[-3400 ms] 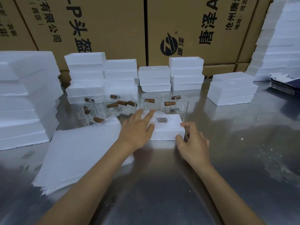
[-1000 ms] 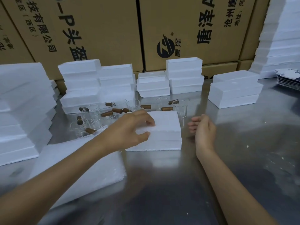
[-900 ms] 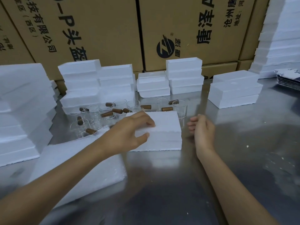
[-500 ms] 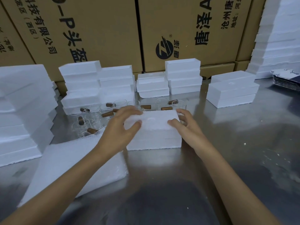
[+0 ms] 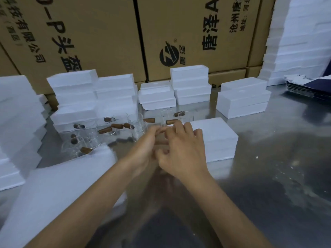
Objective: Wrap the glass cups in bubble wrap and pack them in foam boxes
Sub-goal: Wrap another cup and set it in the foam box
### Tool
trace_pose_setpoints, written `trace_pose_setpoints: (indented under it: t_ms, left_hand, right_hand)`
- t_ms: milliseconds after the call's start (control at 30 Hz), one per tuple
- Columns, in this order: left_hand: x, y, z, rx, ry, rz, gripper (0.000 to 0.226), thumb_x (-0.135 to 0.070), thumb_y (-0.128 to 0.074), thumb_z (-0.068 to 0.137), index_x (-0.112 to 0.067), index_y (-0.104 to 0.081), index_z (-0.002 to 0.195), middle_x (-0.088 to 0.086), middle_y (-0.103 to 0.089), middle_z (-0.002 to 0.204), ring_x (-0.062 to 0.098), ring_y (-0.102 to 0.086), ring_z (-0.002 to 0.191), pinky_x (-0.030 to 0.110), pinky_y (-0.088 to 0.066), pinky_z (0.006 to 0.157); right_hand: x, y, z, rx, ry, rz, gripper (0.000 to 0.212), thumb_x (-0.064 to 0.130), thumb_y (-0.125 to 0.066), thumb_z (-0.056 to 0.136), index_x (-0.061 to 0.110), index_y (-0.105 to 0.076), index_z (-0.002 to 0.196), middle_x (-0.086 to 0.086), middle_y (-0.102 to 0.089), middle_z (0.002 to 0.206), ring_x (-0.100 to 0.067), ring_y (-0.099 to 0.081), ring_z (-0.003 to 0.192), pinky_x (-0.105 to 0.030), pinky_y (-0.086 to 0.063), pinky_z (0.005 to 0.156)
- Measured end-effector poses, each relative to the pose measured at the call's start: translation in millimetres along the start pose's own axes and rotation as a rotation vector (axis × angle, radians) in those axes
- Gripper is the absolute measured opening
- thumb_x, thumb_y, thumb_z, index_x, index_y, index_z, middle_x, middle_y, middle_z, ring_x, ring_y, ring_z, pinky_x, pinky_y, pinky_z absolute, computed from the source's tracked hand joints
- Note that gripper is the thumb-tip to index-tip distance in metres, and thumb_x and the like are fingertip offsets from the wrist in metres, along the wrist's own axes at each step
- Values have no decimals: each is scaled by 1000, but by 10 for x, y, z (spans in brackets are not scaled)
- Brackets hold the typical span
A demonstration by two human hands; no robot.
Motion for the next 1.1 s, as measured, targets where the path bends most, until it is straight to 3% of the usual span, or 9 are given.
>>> trace_pose_setpoints:
  t_ms: [100,233,333,467,633,767,900,1000,1100]
  left_hand:
    - [-3,-184,188,103,69,-132,42,-37,-36,103,-17,-68,121,18,-57,109,22,-59,78,32,-56,62]
    - [49,-586,385,174,47,-136,37,-36,-41,103,-22,-65,128,15,-49,100,16,-63,68,27,-56,64]
    - [82,-862,544,163,28,-96,36,-41,-52,99,-22,-61,128,7,-49,99,17,-61,86,26,-55,75]
    - [57,-1114,721,185,40,33,56,-55,-49,98,-20,-50,142,9,-51,135,20,-53,127,35,-47,105]
    - [-44,-1279,834,188,10,95,49,-56,-41,100,-27,-54,137,4,-50,144,18,-48,132,42,-35,116]
    - [-71,-1326,843,219,18,93,34,-58,-40,100,-33,-59,115,2,-51,141,19,-49,130,42,-34,117]
    - [-36,-1317,834,246,8,26,47,-56,-41,100,-32,-49,140,-1,-44,148,19,-45,135,36,-36,114]
    - [-33,-1250,751,229,38,15,30,-49,-43,101,-34,-51,125,-4,-52,120,10,-58,102,25,-49,81]
    - [-57,-1124,666,191,-3,82,24,-40,-45,102,-25,-58,115,-5,-58,102,12,-62,95,27,-51,81]
  right_hand:
    - [-347,-37,73,-8,-97,-53,56,34,-63,80,24,-46,133,0,-48,131,-22,-41,122,-41,-27,98]
    - [-788,-56,140,-26,-298,-87,61,22,-65,81,23,-43,138,0,-45,137,-22,-38,131,-43,-19,111]
    - [-1007,-112,131,-68,-353,-81,60,18,-62,84,22,-43,140,1,-42,144,-20,-34,136,-42,-22,110]
    - [-1118,-242,141,-20,-409,-36,72,25,-56,90,22,-24,154,-1,-19,163,-19,-10,151,-44,-18,116]
    - [-1215,-328,204,-39,-427,123,77,19,-54,89,22,-18,157,0,-6,167,-16,4,153,-41,-15,121]
    - [-1309,-377,226,-73,-427,205,74,14,-53,92,24,-18,157,3,-5,167,-13,7,153,-39,-13,122]
    - [-1378,-401,259,-88,-408,275,70,12,-51,95,24,-20,157,5,-4,167,-10,9,152,-42,-16,122]
    - [-1429,-381,249,-68,-403,309,71,14,-52,97,26,-18,158,8,4,167,-9,14,152,-47,-20,123]
    - [-1338,-353,248,-107,-332,161,72,21,-56,94,27,-22,157,4,9,167,-14,18,151,-46,0,124]
Point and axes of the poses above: each hand's wrist, its own z-axis towards the middle knuckle, its own y-axis out of the back of the hand, x = y × z, the point moved 3 cm from there along z, towards the middle knuckle
